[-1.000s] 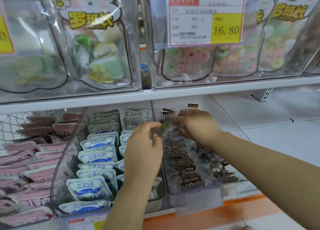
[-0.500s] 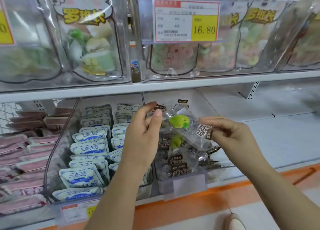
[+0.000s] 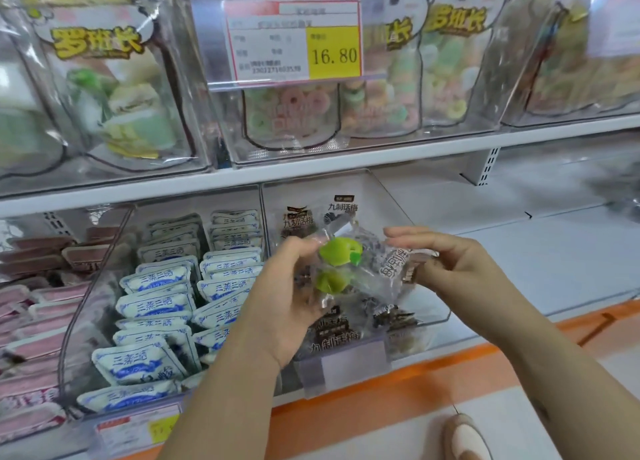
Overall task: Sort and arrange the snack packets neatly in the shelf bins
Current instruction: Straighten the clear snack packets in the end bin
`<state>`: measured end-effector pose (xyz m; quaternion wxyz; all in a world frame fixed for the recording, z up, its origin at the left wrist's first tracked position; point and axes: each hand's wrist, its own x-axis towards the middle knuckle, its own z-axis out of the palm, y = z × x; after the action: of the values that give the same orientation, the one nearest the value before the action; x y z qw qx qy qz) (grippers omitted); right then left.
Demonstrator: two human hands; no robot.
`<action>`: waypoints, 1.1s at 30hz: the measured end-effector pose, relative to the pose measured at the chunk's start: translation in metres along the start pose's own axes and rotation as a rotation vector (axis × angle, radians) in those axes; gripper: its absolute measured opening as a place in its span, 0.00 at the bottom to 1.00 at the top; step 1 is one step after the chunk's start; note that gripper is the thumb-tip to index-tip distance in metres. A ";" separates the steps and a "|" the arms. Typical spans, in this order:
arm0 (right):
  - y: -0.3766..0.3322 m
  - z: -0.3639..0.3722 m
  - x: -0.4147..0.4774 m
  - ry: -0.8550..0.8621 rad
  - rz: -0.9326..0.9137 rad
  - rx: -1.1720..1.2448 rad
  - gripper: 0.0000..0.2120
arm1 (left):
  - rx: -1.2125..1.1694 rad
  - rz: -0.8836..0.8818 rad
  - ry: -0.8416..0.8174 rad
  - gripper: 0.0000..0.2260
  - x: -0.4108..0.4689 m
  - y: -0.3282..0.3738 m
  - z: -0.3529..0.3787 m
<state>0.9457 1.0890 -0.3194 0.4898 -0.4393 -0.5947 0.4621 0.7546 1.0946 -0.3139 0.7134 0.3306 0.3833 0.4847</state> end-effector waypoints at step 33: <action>-0.004 0.014 -0.006 -0.020 0.180 0.139 0.41 | 0.608 0.637 0.071 0.19 -0.013 -0.017 0.015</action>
<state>0.9328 1.0805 -0.3178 0.4696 -0.4512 -0.5243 0.5486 0.7716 1.0759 -0.3180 0.3851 0.6103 0.4119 0.5564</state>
